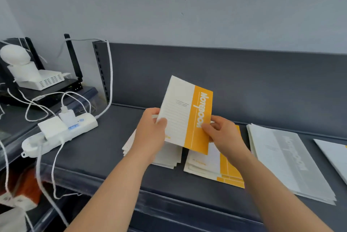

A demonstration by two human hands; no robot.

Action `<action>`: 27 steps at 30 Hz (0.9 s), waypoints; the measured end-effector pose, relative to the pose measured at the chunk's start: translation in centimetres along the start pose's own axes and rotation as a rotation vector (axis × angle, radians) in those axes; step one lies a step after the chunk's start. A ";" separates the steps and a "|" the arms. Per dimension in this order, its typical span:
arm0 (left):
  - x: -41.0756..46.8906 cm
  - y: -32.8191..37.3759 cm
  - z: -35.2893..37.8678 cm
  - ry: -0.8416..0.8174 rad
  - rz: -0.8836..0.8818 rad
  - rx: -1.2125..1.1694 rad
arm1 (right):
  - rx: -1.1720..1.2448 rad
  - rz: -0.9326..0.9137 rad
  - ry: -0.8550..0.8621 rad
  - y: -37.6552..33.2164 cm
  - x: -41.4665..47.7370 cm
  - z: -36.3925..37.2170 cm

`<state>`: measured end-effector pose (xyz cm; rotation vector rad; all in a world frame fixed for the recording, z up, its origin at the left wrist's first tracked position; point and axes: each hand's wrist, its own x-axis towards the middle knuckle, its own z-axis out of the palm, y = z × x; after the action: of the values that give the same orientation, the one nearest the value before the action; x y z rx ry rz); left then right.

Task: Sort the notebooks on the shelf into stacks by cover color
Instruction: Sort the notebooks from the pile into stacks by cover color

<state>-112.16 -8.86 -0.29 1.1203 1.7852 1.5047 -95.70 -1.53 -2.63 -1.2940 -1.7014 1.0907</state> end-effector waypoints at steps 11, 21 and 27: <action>-1.5 -4.1 7.0 -0.225 0.162 0.525 | -0.596 0.077 0.177 5.1 -1.8 -4.2; -2.6 -2.2 7.5 -0.163 0.366 0.754 | -0.785 -0.118 0.220 3.8 -3.8 -5.3; -5.2 0.4 10.9 -0.209 0.508 0.694 | -0.748 -0.086 0.297 4.2 -6.4 -9.3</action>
<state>-100.44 -7.66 -2.87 2.1108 2.0186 0.9439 -84.30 -5.40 -3.33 -1.6965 -1.9744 0.1650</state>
